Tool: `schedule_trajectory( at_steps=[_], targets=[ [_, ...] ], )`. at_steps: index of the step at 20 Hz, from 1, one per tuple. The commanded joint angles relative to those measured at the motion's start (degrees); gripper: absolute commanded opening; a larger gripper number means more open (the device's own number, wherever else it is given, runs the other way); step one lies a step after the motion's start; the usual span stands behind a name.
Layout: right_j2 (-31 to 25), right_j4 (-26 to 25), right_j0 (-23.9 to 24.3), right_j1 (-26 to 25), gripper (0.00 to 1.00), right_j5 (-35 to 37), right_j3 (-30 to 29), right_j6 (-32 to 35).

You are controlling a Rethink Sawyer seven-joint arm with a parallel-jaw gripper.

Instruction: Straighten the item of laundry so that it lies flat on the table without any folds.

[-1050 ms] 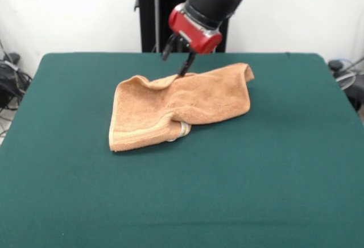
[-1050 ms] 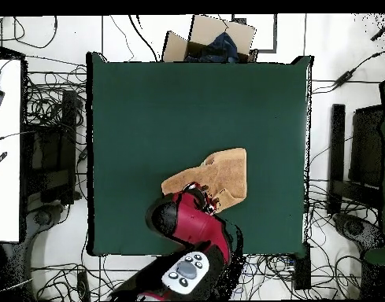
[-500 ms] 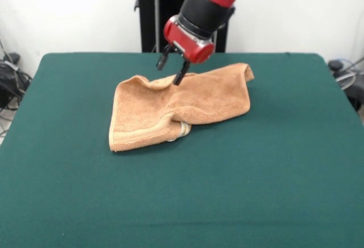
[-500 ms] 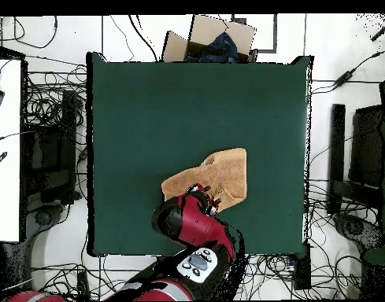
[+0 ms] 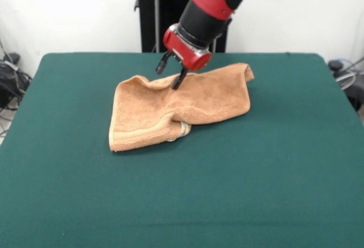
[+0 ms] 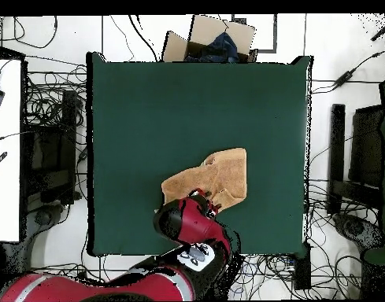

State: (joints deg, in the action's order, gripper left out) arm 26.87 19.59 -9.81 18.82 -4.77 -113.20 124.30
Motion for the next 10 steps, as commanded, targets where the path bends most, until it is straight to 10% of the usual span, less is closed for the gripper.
schedule_trajectory(
  at_steps=[1, 10],
  targets=[
    [-8.7, 4.0, -0.6, -4.2, 1.00, -6.3, -2.9, 16.9],
    [-8.6, 5.5, -0.8, -5.8, 1.00, -6.6, -2.7, 15.2]
  ],
)
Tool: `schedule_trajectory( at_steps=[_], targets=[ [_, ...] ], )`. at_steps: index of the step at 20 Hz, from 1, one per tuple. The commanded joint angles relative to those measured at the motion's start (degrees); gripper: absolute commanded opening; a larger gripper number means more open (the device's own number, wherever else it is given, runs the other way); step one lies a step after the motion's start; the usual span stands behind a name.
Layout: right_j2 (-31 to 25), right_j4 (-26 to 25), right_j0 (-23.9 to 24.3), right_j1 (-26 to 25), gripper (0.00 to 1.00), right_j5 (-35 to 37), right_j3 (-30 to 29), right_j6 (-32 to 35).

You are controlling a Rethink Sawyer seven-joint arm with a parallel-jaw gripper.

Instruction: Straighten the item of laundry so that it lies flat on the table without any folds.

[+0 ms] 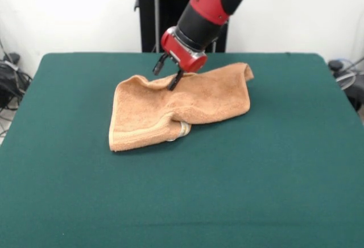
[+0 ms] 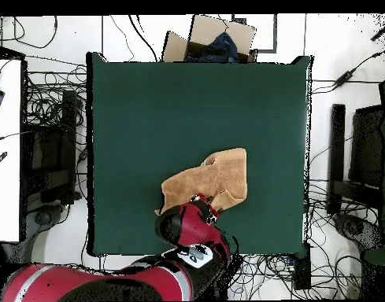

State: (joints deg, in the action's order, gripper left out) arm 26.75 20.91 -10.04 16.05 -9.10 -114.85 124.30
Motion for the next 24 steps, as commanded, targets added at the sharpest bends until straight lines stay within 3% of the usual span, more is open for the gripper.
schedule_trajectory(
  at_steps=[1, 24],
  targets=[
    [-8.5, 4.1, -0.6, -3.5, 1.00, -2.7, -1.0, 15.2],
    [-9.7, 5.6, 0.7, -8.2, 1.00, -6.8, 0.6, 13.9]
  ],
)
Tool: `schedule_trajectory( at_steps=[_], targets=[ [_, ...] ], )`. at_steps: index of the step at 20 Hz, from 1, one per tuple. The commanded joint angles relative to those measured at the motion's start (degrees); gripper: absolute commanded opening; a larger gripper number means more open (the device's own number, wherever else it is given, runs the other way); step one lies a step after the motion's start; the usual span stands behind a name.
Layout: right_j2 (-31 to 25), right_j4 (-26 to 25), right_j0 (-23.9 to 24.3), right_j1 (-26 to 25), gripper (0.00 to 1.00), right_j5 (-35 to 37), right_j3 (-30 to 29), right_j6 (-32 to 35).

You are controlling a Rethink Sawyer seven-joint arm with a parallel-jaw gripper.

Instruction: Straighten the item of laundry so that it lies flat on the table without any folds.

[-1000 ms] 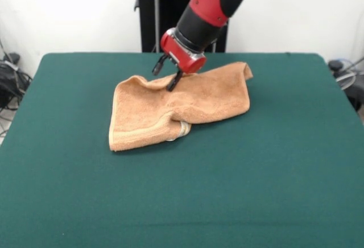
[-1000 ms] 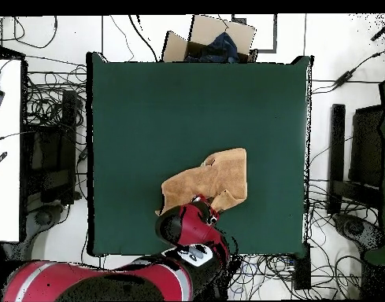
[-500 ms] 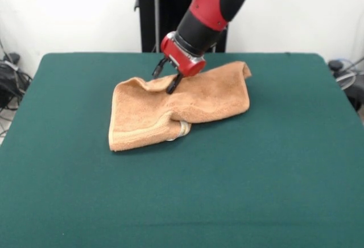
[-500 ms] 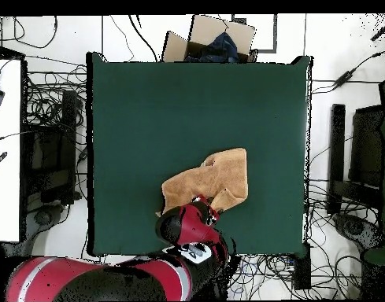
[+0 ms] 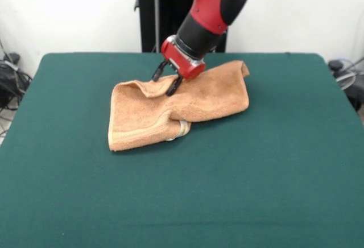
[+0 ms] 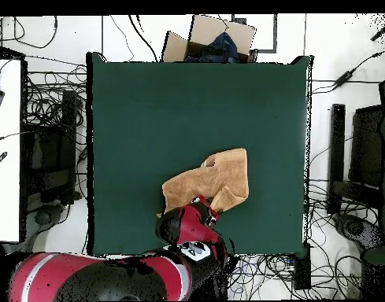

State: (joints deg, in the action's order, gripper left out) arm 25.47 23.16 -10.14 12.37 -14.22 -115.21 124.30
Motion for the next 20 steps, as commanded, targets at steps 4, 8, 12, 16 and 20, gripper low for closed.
schedule_trajectory(
  at_steps=[4, 8, 12, 16, 20],
  targets=[
    [-8.9, 3.4, 1.3, -5.5, 1.00, -3.2, 1.5, 14.4],
    [-8.5, 3.0, 1.0, -4.3, 1.00, -1.8, 0.7, 13.4],
    [-8.1, 0.7, 2.0, -2.8, 1.00, -0.2, -1.2, 11.6],
    [-7.8, -0.9, 2.7, -0.3, 1.00, 4.4, -3.9, 9.4],
    [-7.9, -2.4, 4.4, 2.9, 1.00, 10.1, -7.0, 7.2]
  ],
)
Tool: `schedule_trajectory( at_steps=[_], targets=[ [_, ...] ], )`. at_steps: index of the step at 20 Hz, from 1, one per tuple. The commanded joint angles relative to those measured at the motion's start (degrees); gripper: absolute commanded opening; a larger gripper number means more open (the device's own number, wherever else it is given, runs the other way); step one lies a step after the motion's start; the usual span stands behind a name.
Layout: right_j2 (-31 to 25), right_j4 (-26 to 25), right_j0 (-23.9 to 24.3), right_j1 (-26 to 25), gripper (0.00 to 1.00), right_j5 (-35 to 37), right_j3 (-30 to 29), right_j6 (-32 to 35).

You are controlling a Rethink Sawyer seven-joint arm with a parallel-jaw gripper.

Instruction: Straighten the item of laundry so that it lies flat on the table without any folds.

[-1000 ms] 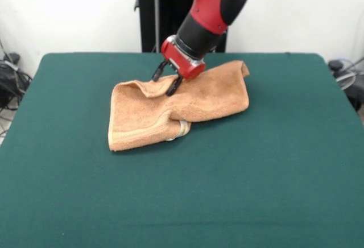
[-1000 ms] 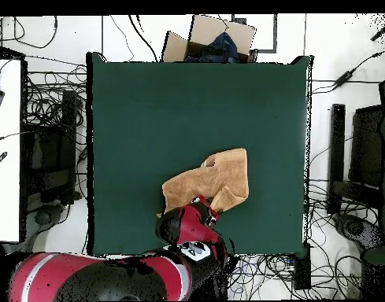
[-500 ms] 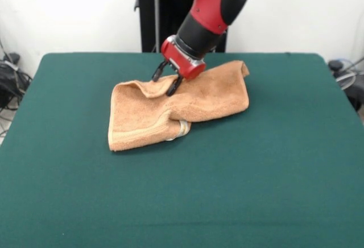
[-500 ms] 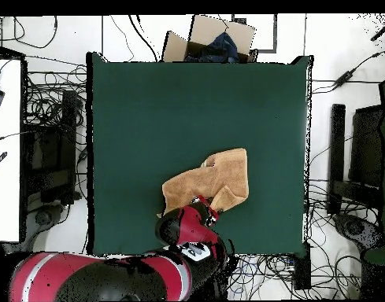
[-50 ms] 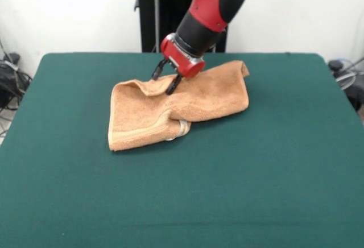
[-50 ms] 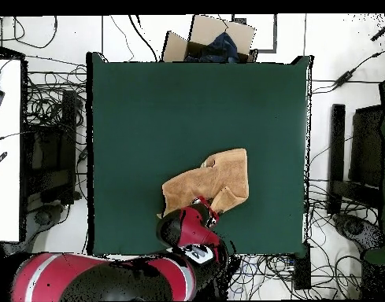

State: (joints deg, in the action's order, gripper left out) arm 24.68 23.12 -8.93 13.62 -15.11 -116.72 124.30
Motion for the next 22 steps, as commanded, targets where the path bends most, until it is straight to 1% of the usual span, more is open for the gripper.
schedule_trajectory(
  at_steps=[1, 5, 12, 17, 20, 22],
  targets=[
    [-7.3, -2.9, 3.8, 2.2, 1.00, 11.6, -6.1, 6.8],
    [-7.8, -4.5, 5.5, 3.6, 1.00, 13.1, -8.0, 6.2],
    [-9.5, -7.0, 8.5, 4.0, 1.00, 11.1, -10.9, 7.6],
    [-9.4, -9.1, 10.9, 6.9, 1.00, 13.6, -13.0, 6.1],
    [-9.4, -10.1, 11.8, 6.9, 1.00, 12.8, -13.3, 6.2],
    [-10.0, -10.4, 12.2, 5.4, 1.00, 10.4, -12.9, 7.1]
  ],
)
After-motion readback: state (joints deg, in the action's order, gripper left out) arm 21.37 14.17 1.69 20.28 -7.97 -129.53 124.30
